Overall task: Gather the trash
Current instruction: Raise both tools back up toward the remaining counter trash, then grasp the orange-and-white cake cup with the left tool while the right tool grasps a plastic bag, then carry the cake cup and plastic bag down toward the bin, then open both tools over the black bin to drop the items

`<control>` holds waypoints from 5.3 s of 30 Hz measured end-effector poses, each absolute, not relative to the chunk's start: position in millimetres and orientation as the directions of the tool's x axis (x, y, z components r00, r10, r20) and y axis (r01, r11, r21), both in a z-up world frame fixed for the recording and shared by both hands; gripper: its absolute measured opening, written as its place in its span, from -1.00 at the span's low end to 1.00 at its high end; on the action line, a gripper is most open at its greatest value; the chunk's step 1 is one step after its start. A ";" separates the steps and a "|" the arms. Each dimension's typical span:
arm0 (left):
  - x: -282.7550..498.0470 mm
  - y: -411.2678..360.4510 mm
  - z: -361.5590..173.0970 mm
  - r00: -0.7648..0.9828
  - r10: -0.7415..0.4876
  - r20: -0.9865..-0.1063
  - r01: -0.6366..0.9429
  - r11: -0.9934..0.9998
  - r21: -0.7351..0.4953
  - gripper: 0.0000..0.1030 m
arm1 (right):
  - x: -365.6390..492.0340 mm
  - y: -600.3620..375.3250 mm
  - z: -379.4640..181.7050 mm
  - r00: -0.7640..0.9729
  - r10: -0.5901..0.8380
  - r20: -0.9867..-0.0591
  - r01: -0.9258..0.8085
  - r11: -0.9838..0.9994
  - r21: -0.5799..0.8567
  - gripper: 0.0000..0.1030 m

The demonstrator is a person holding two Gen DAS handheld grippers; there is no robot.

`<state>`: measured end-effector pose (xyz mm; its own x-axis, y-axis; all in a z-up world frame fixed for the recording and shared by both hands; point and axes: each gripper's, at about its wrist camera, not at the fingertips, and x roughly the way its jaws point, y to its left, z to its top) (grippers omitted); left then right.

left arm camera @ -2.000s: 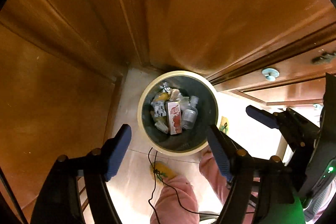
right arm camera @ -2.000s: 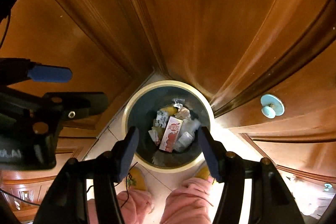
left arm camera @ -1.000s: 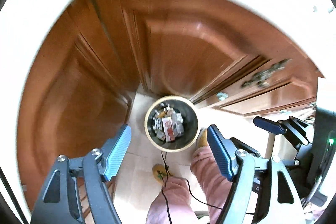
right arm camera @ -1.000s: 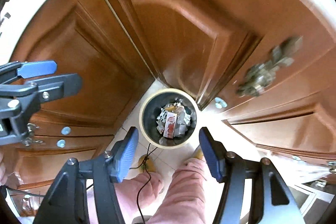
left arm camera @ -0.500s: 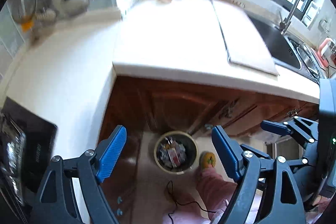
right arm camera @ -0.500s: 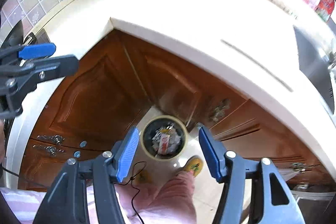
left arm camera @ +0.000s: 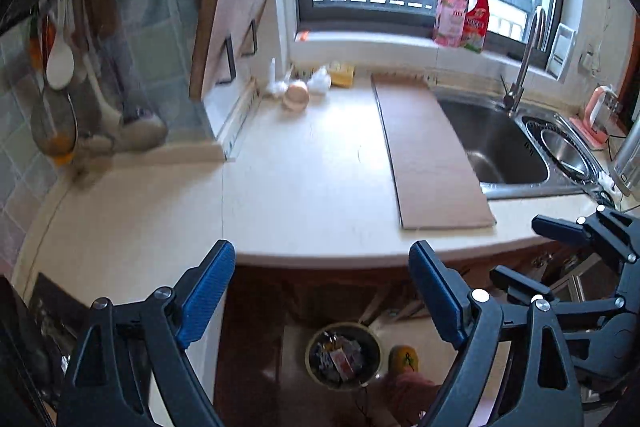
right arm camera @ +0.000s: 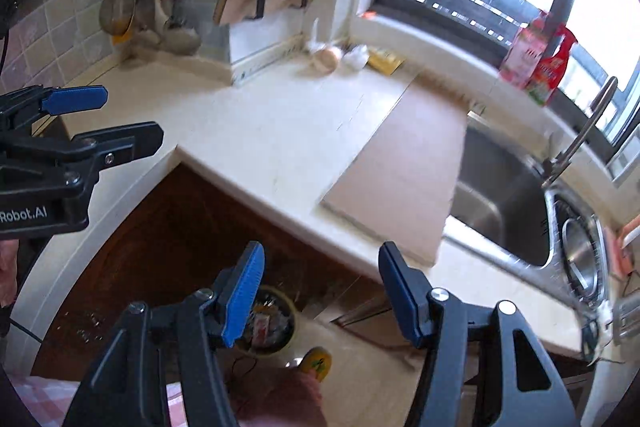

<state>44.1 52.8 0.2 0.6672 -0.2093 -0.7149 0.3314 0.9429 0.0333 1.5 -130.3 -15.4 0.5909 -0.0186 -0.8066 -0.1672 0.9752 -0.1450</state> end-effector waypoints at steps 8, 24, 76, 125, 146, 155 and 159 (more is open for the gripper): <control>83.0 26.3 47.9 0.766 -0.169 -0.620 0.305 0.945 0.120 0.96 | 57.1 -168.8 34.8 0.646 -0.052 -0.762 -0.118 0.979 -0.167 0.16; 312.8 -35.8 43.6 0.687 -0.048 -0.725 0.197 0.973 0.123 0.97 | 290.4 -235.3 66.4 0.600 0.107 -0.793 -0.230 0.972 -0.043 0.16; 531.5 -72.3 -145.3 0.344 -0.162 -0.925 0.090 0.986 -0.139 -0.06 | 511.0 -262.4 -152.4 0.182 0.451 -0.874 -0.051 0.892 0.450 -0.41; 3.8 10.7 3.5 0.340 -0.442 -0.830 0.530 0.819 -0.219 -0.06 | 19.2 -169.7 -37.5 0.197 0.431 -0.880 -0.113 0.902 0.416 -0.42; 43.8 66.9 -375.0 0.098 -0.245 -0.965 0.186 0.957 -0.224 -0.03 | 21.7 -124.4 -386.5 0.007 0.331 -0.944 -0.039 0.943 0.330 -0.37; 57.1 66.1 -469.4 0.056 -0.151 -0.987 0.185 0.973 -0.138 0.58 | 30.8 -112.4 -480.3 -0.009 0.305 -0.952 -0.010 0.952 0.305 -0.09; 58.9 61.0 -483.2 0.057 -0.121 -0.991 0.208 0.972 -0.107 0.65 | 30.0 -113.9 -490.8 0.000 0.297 -0.955 0.005 0.955 0.297 0.08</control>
<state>58.9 61.0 -483.2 0.0573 -0.1212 -0.9910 0.2084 0.9722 -0.1068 30.0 -113.9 -490.8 0.0002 0.2973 -0.9548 0.0050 0.9548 0.2973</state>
